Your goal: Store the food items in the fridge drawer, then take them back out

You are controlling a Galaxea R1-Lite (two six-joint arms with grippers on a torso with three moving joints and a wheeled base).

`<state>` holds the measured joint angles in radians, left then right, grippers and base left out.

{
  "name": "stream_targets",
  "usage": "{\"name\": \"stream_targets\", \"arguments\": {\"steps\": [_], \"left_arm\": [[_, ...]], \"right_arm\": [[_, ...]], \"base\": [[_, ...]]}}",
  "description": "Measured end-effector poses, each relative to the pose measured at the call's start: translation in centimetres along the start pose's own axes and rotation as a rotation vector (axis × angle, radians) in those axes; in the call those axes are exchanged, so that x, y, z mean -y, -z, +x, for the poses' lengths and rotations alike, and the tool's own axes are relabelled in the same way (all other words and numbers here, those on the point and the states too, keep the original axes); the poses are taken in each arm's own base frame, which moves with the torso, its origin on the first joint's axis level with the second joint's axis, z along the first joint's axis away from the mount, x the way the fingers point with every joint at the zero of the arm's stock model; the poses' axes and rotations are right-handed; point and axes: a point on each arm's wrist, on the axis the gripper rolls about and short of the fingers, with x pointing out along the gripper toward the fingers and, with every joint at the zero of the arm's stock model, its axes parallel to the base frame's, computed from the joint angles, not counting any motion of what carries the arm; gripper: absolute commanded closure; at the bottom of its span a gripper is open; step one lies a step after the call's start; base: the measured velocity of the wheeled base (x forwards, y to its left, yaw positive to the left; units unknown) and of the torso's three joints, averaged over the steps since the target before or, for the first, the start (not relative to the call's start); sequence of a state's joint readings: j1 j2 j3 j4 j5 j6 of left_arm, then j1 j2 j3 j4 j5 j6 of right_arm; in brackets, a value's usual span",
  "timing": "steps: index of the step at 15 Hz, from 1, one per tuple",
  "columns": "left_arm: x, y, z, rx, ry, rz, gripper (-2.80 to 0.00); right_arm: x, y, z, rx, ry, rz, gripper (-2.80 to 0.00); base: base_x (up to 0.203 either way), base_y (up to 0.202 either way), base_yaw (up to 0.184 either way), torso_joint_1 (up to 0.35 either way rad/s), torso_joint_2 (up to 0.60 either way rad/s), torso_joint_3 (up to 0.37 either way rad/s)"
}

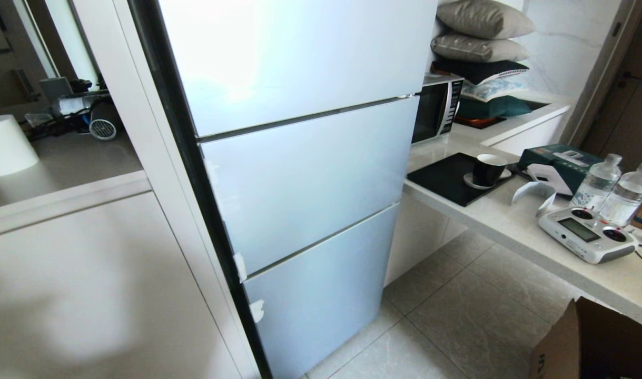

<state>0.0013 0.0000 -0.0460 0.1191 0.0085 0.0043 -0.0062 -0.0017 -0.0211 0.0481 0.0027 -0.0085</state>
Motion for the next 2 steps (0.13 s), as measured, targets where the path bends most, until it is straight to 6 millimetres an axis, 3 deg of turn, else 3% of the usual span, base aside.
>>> {"name": "stream_targets", "arguments": {"steps": [2], "left_arm": [[0.0,0.0,0.0,0.0,0.0,0.0,0.0]], "right_arm": [[0.0,0.0,0.0,0.0,0.0,0.0,0.0]], "base": [[0.0,0.0,0.0,0.0,0.0,0.0]]}}
